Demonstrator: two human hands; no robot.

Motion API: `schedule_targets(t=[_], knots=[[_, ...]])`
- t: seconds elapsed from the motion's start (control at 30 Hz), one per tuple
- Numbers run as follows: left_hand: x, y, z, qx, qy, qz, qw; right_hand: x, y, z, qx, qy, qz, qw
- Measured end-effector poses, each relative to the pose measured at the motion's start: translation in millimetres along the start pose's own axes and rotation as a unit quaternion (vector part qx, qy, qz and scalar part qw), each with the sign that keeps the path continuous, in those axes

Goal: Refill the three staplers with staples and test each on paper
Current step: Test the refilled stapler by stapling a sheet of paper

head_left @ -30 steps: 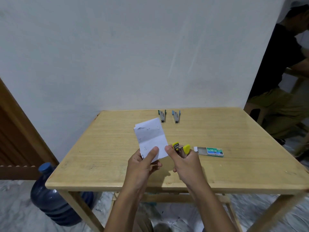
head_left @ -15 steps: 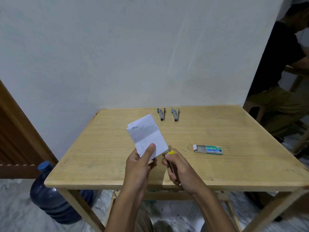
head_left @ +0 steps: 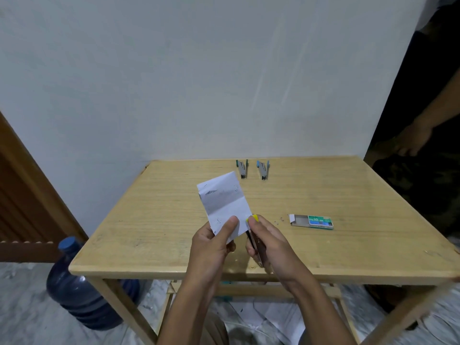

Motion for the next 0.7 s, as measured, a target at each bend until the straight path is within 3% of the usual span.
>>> schedule_targets(t=[0.17, 0.33, 0.7], knots=[[2.0, -1.4, 1.0, -0.002, 0.003, -0.02, 1.0, -5.3, 0.2, 2.7, 0.005, 0.041, 0.028, 0.999], [4.2, -2.3, 2.4, -0.003, -0.008, -0.028, 1.0, 2.1, -2.1, -1.6, -0.007, 0.143, -0.005, 0.99], [4.9, -2.0, 3.0, 0.008, 0.008, -0.034, 0.999, -5.0, 2.6, -1.8, -0.033, 0.069, 0.04, 0.996]])
Point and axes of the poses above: each hand's wrist, its own y-axis towards the middle knuckle, its own x-axis out of the palm, z = x × y, the point moved 7 cm from there along y, towards the middle knuckle, and after that the axes turned 8 degrees about y, right-handed, at the moved point
